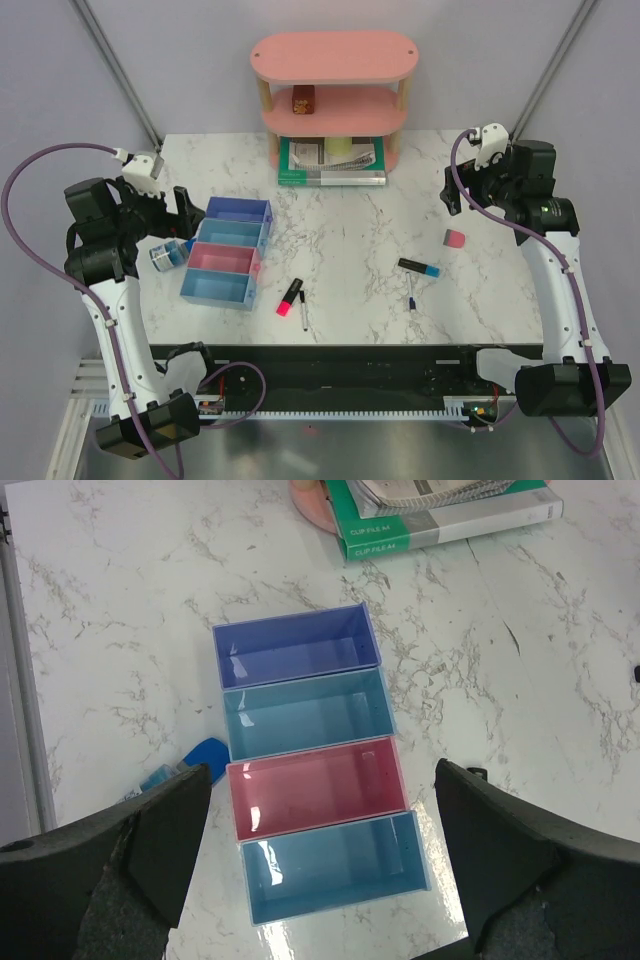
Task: Sort the stationery into containers
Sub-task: Move the storage box to the center of the board.
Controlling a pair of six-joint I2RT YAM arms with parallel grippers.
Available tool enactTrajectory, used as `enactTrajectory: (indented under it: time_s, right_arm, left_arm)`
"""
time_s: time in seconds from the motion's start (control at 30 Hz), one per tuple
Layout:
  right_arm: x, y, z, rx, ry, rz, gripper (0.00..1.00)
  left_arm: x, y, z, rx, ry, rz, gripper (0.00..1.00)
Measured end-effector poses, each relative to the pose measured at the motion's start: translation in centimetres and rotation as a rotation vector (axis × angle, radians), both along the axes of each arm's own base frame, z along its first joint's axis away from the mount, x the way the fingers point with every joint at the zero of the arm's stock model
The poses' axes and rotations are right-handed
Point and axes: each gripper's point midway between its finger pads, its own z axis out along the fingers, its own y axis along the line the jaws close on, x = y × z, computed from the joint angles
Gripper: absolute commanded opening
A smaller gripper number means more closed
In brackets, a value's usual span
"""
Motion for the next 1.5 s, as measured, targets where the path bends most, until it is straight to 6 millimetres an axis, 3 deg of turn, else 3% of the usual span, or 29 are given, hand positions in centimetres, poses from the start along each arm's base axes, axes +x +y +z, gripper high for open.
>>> enactTrajectory:
  time_s: [0.57, 0.77, 0.87, 0.97, 1.23, 1.5]
  right_arm:
    - [-0.1, 0.4, 0.2, 0.012, -0.009, 0.017, 0.98]
    - [0.0, 0.4, -0.1, 0.01, -0.001, 0.025, 0.98]
    - [0.2, 0.6, -0.5, 0.015, 0.011, 0.031, 0.98]
    - [0.2, 0.8, -0.7, 0.021, 0.019, 0.043, 0.98]
    - [0.2, 0.9, -1.2, 0.02, 0.029, 0.059, 0.98]
    - [0.0, 1.0, -2.0, 0.012, 0.044, 0.07, 0.98]
  left_arm:
    - [0.1, -0.1, 0.0, 0.01, -0.006, -0.019, 0.99]
    - [1.8, 0.2, -1.0, -0.023, 0.108, -0.062, 0.91]
    - [3.8, 0.7, -2.9, -0.07, 0.202, -0.063, 0.91]
    - [5.0, -0.2, -5.8, -0.124, 0.325, -0.075, 0.91]
    - [6.4, -7.8, -11.9, -0.084, 0.539, -0.189, 0.92]
    - [12.0, -8.2, -17.5, -0.072, 0.656, -0.127, 0.91]
